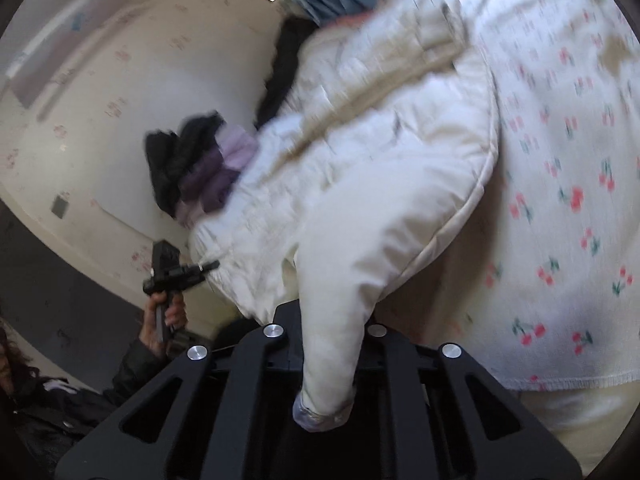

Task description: Fold large clothes

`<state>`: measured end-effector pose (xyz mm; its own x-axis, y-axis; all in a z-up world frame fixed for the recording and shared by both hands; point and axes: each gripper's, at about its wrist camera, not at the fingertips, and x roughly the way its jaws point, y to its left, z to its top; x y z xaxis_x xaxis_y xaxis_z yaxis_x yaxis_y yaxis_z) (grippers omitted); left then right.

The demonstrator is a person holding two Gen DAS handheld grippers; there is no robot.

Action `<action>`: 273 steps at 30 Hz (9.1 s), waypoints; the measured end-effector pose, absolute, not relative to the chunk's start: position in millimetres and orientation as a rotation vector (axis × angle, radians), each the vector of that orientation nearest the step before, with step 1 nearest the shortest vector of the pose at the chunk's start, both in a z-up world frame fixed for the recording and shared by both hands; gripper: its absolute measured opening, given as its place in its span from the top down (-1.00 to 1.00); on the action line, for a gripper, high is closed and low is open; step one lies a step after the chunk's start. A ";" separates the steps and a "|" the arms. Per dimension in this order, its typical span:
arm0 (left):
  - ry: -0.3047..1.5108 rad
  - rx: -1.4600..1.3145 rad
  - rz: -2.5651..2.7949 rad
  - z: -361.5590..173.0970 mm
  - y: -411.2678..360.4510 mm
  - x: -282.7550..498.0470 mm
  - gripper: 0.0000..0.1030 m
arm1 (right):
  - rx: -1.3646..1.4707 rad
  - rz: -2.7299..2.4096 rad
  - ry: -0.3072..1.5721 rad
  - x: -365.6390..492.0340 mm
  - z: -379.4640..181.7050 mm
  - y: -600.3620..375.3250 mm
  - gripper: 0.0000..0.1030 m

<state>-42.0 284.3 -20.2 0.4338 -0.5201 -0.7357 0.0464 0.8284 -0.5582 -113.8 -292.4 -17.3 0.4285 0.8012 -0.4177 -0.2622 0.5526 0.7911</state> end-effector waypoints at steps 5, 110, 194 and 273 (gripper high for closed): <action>0.975 -0.525 -0.467 39.0 274.9 -55.9 0.73 | 0.726 0.774 0.734 -115.9 36.5 -309.1 0.82; 1.026 -0.398 -0.526 -1.5 272.6 -154.0 0.76 | -0.283 0.449 0.728 -260.7 67.3 -247.2 0.77; 0.587 -0.878 -0.575 62.0 277.7 96.4 0.78 | 0.754 0.776 0.515 61.3 123.0 -377.5 0.87; 0.722 -0.276 -0.269 -14.9 71.6 157.8 -0.75 | -0.224 0.484 0.549 90.6 38.9 -185.6 -0.71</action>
